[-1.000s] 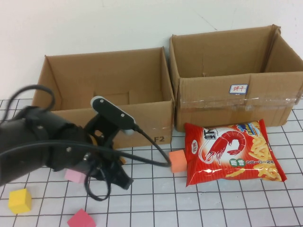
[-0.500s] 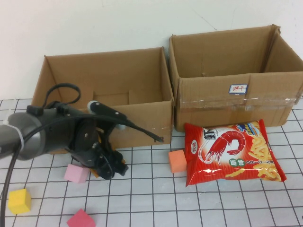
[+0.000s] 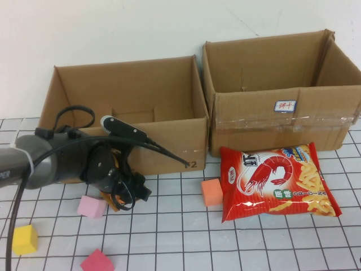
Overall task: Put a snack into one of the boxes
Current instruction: Pick up the biscuit
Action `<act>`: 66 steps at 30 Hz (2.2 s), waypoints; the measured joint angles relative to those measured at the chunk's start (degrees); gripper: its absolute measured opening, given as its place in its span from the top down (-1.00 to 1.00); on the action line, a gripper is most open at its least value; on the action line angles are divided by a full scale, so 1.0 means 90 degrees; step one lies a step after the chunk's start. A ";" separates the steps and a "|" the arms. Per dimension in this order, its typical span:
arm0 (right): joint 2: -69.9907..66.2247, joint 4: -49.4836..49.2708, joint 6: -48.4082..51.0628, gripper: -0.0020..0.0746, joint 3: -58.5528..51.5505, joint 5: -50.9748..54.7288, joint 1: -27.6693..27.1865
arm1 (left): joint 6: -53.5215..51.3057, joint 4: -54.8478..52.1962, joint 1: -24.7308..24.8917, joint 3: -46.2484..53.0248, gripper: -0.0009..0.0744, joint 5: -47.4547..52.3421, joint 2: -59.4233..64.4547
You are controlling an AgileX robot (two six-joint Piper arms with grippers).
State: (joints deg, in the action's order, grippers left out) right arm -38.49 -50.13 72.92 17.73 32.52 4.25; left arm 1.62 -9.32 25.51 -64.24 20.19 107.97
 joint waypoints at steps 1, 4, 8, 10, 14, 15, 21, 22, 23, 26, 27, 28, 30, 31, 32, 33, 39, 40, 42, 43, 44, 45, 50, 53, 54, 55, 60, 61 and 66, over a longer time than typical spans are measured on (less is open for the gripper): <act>0.0000 0.0000 0.0000 0.95 0.0000 0.0000 0.0000 | 0.0000 0.0000 0.0000 0.0000 -0.22 0.0000 0.0014; 0.0000 -0.0015 0.0025 0.95 0.0000 0.0000 0.0000 | 0.0000 0.0000 0.0000 -0.0037 -0.23 0.0129 0.0041; 0.0000 -0.0114 0.0079 0.95 0.0000 0.0000 0.0000 | 0.0000 0.0000 0.0000 -0.0092 -0.23 0.0381 0.0065; 0.0000 -0.0154 0.0094 0.95 0.0000 0.0000 0.0000 | 0.0000 0.0013 0.0000 -0.0120 -0.23 0.0480 0.0065; 0.0000 -0.0194 0.0146 0.95 0.0000 0.0000 0.0000 | -0.0012 0.0022 0.0000 -0.0134 -0.23 0.0564 0.0065; 0.0000 -0.0194 0.0144 0.95 0.0000 -0.0012 0.0000 | -0.0012 0.0022 0.0000 -0.0148 -0.23 0.0595 0.0065; 0.0000 -0.0204 0.0212 0.95 0.0000 -0.0012 0.0000 | -0.0012 0.0022 0.0012 -0.0418 -0.23 0.1029 0.0076; 0.0000 -0.0204 0.0212 0.95 0.0000 -0.0012 0.0000 | -0.0012 0.0022 0.0012 -0.0486 -0.23 0.1142 0.0087; 0.0000 -0.0204 0.0212 0.95 0.0000 -0.0012 0.0000 | -0.0012 0.0038 0.0012 -0.0563 -0.23 0.1261 0.0101; 0.0000 -0.0204 0.0227 0.95 0.0000 -0.0012 0.0000 | -0.0012 0.0055 0.0012 -0.0830 -0.23 0.1691 0.0155; 0.0000 -0.0204 0.0227 0.95 0.0000 -0.0012 0.0000 | -0.0024 0.0068 0.0012 -0.0931 -0.23 0.1882 0.0155; 0.0000 -0.0204 0.0227 0.95 0.0000 -0.0021 0.0000 | -0.0037 0.0087 0.0012 -0.1039 -0.23 0.2091 0.0170; 0.0000 -0.0204 0.0227 0.95 0.0000 -0.0061 0.0000 | -0.0037 0.0135 0.0012 -0.1233 -0.23 0.2461 0.0203; 0.0000 -0.0204 0.0227 0.95 0.0000 -0.0072 0.0000 | -0.0037 0.0171 0.0012 -0.1330 -0.23 0.2642 0.0215; 0.0000 -0.0204 0.0227 0.95 0.0000 -0.0086 0.0000 | -0.0037 0.0209 0.0012 -0.1412 -0.23 0.2798 0.0232; 0.0000 -0.0204 0.0227 0.95 0.0000 -0.0086 0.0000 | -0.0037 0.0221 0.0012 -0.1470 -0.23 0.2866 0.0230; 0.0000 -0.0204 0.0227 0.95 0.0000 -0.0094 0.0000 | -0.0061 0.0502 0.0012 -0.1591 -0.23 0.2920 0.0265; 0.0000 -0.0204 0.0227 0.95 0.0000 -0.0094 0.0000 | -0.0061 0.0590 0.0012 -0.1603 -0.23 0.2936 0.0265; 0.0000 -0.0204 0.0227 0.95 0.0000 -0.0112 0.0000 | -0.0061 0.0738 0.0012 -0.1606 -0.23 0.2948 0.0265; 0.0000 -0.0204 0.0227 0.95 0.0000 -0.0109 0.0000 | -0.0061 0.0782 0.0012 -0.1609 -0.23 0.2948 0.0265; 0.0000 -0.0204 0.0227 0.95 0.0000 -0.0109 0.0000 | -0.0061 0.0820 0.0012 -0.1609 -0.23 0.2948 0.0265; 0.0000 -0.0206 0.0227 0.95 0.0000 -0.0109 0.0000 | -0.0047 0.0867 0.0012 -0.1609 -0.23 0.2948 0.0265; 0.0000 -0.0218 0.0227 0.95 0.0000 -0.0116 0.0000 | -0.0038 0.1138 0.0012 -0.1609 -0.23 0.2948 -0.0020; 0.0000 -0.0272 0.0227 0.95 0.0000 -0.0116 0.0000 | -0.0038 0.1208 0.0012 -0.1609 -0.22 0.2948 -0.0265; 0.0000 -0.0298 0.0227 0.95 0.0000 -0.0116 0.0000 | -0.0038 0.1208 0.0012 -0.1609 -0.20 0.2966 -0.0328; 0.0000 -0.0316 0.0227 0.95 0.0000 -0.0116 0.0000 | -0.0038 0.1220 0.0012 -0.1609 -0.16 0.3010 -0.0399; 0.0000 -0.0355 0.0230 0.95 0.0000 -0.0116 0.0000 | -0.0133 0.1356 0.0012 -0.1609 0.14 0.3292 -0.0678; 0.0000 -0.0354 0.0230 0.95 0.0000 -0.0116 0.0000 | -0.0232 0.1430 0.0012 -0.1609 0.21 0.3324 -0.0730; 0.0000 -0.0354 0.0230 0.95 0.0000 -0.0116 0.0000 | -0.0573 0.1796 0.0012 -0.1032 0.52 0.3182 -0.1262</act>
State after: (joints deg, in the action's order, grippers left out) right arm -38.49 -53.32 74.99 17.73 31.47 4.25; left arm -3.53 6.84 25.62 -73.53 48.83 96.61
